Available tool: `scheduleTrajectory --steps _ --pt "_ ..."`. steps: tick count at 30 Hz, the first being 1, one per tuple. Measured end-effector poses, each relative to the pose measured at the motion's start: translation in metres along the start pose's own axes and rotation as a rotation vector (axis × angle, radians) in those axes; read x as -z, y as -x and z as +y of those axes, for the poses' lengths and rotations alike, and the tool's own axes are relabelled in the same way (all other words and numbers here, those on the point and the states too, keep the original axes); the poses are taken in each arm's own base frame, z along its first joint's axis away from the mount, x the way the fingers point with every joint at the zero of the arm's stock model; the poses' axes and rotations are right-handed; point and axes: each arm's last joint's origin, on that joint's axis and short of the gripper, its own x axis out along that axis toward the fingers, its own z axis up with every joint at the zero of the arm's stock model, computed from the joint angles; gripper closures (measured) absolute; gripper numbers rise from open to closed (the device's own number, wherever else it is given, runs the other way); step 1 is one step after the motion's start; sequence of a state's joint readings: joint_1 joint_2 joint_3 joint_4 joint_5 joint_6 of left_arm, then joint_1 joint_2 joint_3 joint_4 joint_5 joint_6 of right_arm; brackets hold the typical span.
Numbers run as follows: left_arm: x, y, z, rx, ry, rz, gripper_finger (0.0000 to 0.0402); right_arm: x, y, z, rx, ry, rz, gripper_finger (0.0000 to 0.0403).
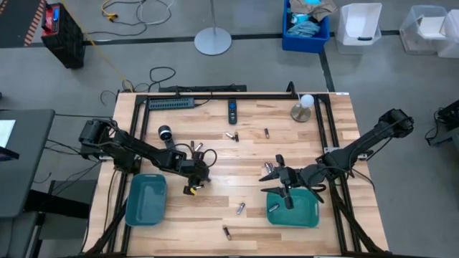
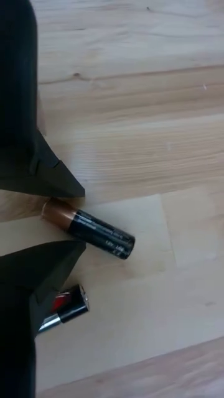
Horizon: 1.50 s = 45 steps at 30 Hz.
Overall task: Sort batteries
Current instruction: Put the black battery into the blue bin
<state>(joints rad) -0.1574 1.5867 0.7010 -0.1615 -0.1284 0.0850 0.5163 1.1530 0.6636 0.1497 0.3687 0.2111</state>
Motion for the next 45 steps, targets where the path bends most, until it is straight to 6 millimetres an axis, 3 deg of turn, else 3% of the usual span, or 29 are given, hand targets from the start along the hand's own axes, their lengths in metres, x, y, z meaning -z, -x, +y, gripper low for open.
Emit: scheduleTrajectory --steps 8,26,35,45 --pt "0.001 0.000 0.001 -0.009 0.001 0.010 0.0361 0.000 0.000 0.000 0.000 0.000 0.000 0.0227" --pt "-0.005 0.004 0.002 -0.034 0.004 -0.067 0.0362 0.000 0.000 0.000 0.001 0.002 0.000 0.0227" --pt "-0.015 0.050 0.003 -0.022 0.026 -0.214 0.0362 0.000 0.000 0.000 0.001 0.001 -0.001 0.0227" --pt "0.006 0.113 -0.016 0.044 0.235 -0.208 0.0362 -0.002 -0.001 -0.002 0.007 -0.005 -0.009 0.0227"
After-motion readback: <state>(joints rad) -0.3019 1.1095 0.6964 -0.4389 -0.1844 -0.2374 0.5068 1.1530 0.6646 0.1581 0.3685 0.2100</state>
